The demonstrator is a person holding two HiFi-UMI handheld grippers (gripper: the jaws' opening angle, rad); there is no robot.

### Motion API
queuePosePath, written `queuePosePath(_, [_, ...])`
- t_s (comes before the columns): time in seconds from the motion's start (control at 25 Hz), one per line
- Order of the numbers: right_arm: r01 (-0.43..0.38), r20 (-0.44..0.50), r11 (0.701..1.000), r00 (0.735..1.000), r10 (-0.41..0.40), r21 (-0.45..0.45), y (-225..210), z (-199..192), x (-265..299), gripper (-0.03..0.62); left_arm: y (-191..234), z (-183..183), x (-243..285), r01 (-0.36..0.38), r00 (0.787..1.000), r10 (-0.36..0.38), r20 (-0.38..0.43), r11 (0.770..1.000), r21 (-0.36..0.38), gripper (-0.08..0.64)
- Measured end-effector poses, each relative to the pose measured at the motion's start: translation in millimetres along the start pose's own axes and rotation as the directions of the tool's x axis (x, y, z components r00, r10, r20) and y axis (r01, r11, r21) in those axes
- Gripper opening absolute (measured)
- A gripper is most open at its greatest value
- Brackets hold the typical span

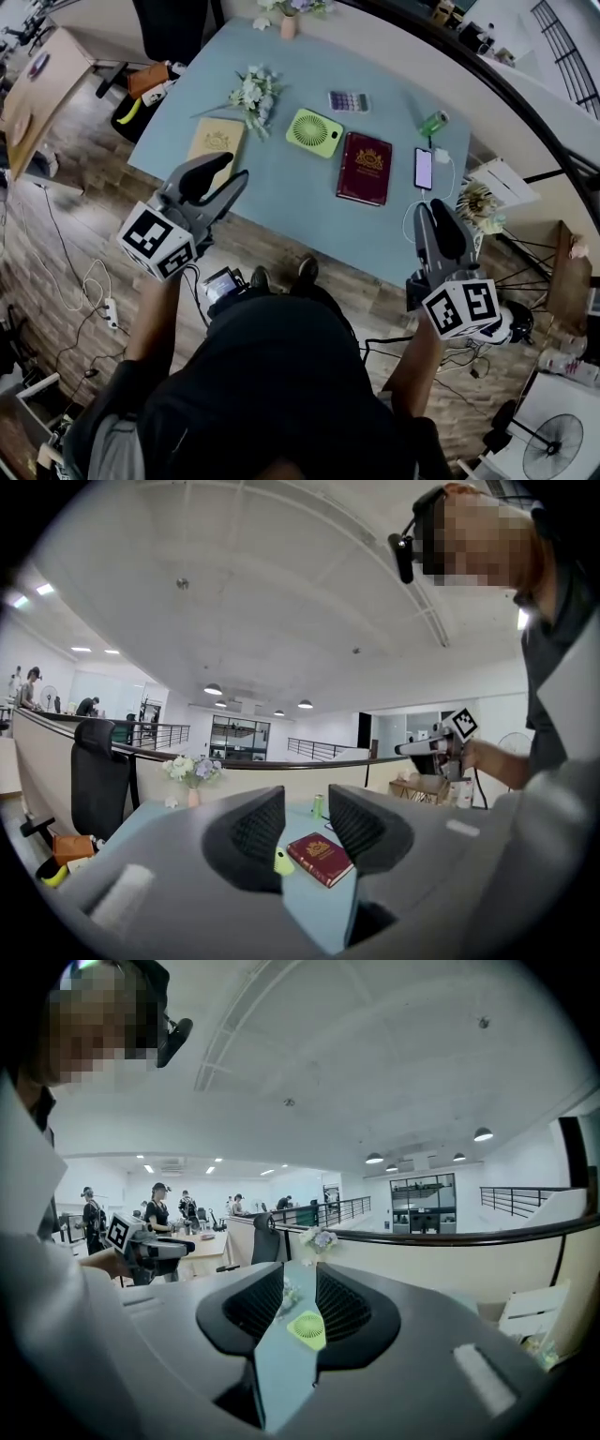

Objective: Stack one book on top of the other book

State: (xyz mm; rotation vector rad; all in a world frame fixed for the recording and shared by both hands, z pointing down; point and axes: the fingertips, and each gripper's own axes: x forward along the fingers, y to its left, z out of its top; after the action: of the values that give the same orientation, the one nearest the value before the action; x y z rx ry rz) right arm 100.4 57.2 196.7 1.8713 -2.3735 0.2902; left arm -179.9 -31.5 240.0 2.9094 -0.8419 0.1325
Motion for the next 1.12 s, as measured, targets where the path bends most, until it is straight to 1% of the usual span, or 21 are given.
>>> queuePosePath(0.16, [-0.047,-0.005,0.999,0.999,0.047,0.017,-19.1,-2.4,15.6,0.106,-2.1,-1.0,9.3,-0.045,0.999,0.045,-0.006,0.999,-0.002,0.199])
queuePosePath(0.28, [-0.092,-0.011,0.995,0.996,0.092,0.034,-29.3,-4.7,29.2,0.107,-0.8,-4.2,12.2,-0.093,0.996,0.093,-0.015,0.996,-0.01,0.199])
queuePosePath(0.4, [-0.138,-0.006,0.989,0.99,0.138,0.055,-41.5,-10.2,40.6,0.107,-2.4,-7.4,14.8,-0.135,0.991,0.135,-0.016,0.991,-0.018,0.199])
queuePosePath(0.56, [-0.178,-0.021,0.98,0.983,0.18,0.095,-57.2,-17.4,52.9,0.107,-7.6,-11.7,21.4,-0.185,0.983,0.184,-0.014,0.982,-0.032,0.199])
queuePosePath(0.64, [-0.199,-0.014,0.974,0.979,0.202,0.109,-68.0,-21.8,57.1,0.107,-11.6,-11.3,25.8,-0.207,0.978,0.207,-0.008,0.977,-0.053,0.199])
queuePosePath(0.72, [-0.212,-0.013,0.97,0.977,0.215,0.121,-78.5,-25.9,60.9,0.107,-13.2,-13.6,28.3,-0.235,0.972,0.234,-0.019,0.97,-0.058,0.199])
queuePosePath(0.84, [-0.224,-0.019,0.963,0.973,0.229,0.147,-91.1,-33.7,66.9,0.107,-12.5,-21.8,28.3,-0.268,0.963,0.267,-0.043,0.963,-0.034,0.199])
queuePosePath(0.96, [-0.235,-0.028,0.956,0.969,0.244,0.177,-99.0,-43.5,73.3,0.107,-12.8,-24.4,27.5,-0.296,0.955,0.294,-0.046,0.954,-0.046,0.199])
queuePosePath(1.12, [-0.247,-0.012,0.933,0.966,0.259,0.261,-109.4,-56.6,83.5,0.107,-7.9,-35.1,21.6,-0.333,0.941,0.329,-0.072,0.941,-0.055,0.199])
